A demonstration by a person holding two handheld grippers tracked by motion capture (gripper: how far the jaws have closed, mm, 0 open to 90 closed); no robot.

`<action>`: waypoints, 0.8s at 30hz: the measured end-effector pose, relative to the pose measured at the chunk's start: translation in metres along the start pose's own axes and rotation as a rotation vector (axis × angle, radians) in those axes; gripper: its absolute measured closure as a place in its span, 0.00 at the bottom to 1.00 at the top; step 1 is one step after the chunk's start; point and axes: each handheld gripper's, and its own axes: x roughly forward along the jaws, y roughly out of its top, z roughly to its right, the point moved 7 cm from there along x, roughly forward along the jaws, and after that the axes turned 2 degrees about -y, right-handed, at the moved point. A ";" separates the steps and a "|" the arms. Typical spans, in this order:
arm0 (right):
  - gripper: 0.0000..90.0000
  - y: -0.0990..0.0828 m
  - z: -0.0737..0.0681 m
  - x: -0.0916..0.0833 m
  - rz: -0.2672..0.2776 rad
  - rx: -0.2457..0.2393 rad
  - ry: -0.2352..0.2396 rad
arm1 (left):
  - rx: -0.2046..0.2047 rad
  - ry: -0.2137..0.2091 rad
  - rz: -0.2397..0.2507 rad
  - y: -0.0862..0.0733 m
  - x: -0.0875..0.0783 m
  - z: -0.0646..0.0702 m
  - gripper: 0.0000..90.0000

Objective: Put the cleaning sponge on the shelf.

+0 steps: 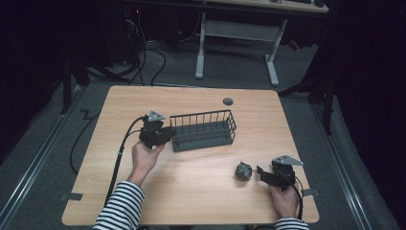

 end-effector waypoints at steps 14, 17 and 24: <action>0.35 0.000 0.000 0.000 0.000 0.000 0.000 | 0.011 -0.007 -0.004 0.001 0.001 0.004 0.82; 0.35 0.000 0.000 0.000 -0.001 0.003 0.000 | 0.011 -0.004 -0.001 0.001 0.002 0.005 0.83; 0.35 0.000 0.000 0.000 0.000 0.000 0.000 | 0.017 0.002 -0.003 0.002 0.002 0.005 0.83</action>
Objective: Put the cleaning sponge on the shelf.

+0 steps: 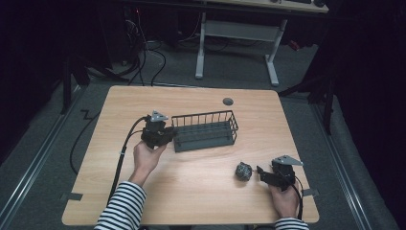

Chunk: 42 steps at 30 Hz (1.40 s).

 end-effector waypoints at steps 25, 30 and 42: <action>0.35 0.000 0.000 0.000 0.000 0.000 0.000 | 0.097 -0.078 -0.024 0.011 0.022 0.046 0.83; 0.35 0.000 0.000 0.000 -0.001 0.003 0.000 | 0.102 -0.091 -0.024 0.011 0.023 0.053 0.83; 0.35 0.000 0.000 0.000 0.000 0.000 0.000 | 0.053 -0.086 0.032 0.021 0.001 0.039 0.60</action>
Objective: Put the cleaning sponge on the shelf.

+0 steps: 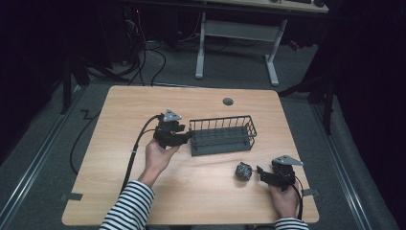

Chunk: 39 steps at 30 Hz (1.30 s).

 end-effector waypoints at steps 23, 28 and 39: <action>0.35 0.000 0.000 0.000 0.001 0.000 0.000 | -0.060 0.097 0.053 -0.050 -0.071 -0.045 0.43; 0.35 0.000 0.000 0.000 0.001 0.000 0.000 | -0.063 0.118 0.065 -0.064 -0.081 -0.049 0.41; 0.35 0.000 0.000 0.000 0.001 -0.001 0.000 | -0.073 0.166 0.023 -0.110 -0.085 -0.057 0.36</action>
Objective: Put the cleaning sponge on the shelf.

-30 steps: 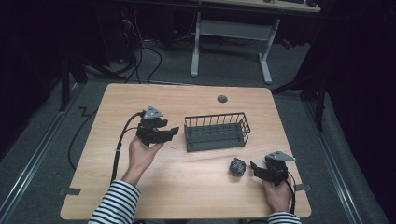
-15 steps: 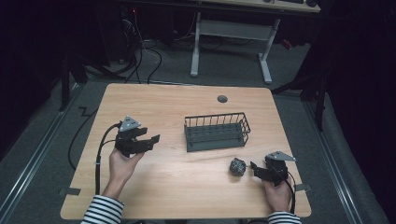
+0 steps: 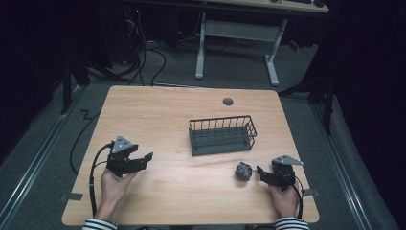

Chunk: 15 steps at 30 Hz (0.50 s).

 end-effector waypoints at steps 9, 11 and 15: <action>0.34 0.000 0.000 0.000 -0.001 0.001 0.001 | -0.037 0.054 -0.041 -0.036 0.006 -0.014 0.34; 0.34 0.000 0.000 0.000 -0.001 0.002 0.001 | -0.051 0.057 -0.054 -0.044 0.009 -0.016 0.34; 0.34 0.000 0.000 0.000 -0.002 0.004 0.000 | -0.058 0.093 -0.077 -0.055 0.012 -0.023 0.34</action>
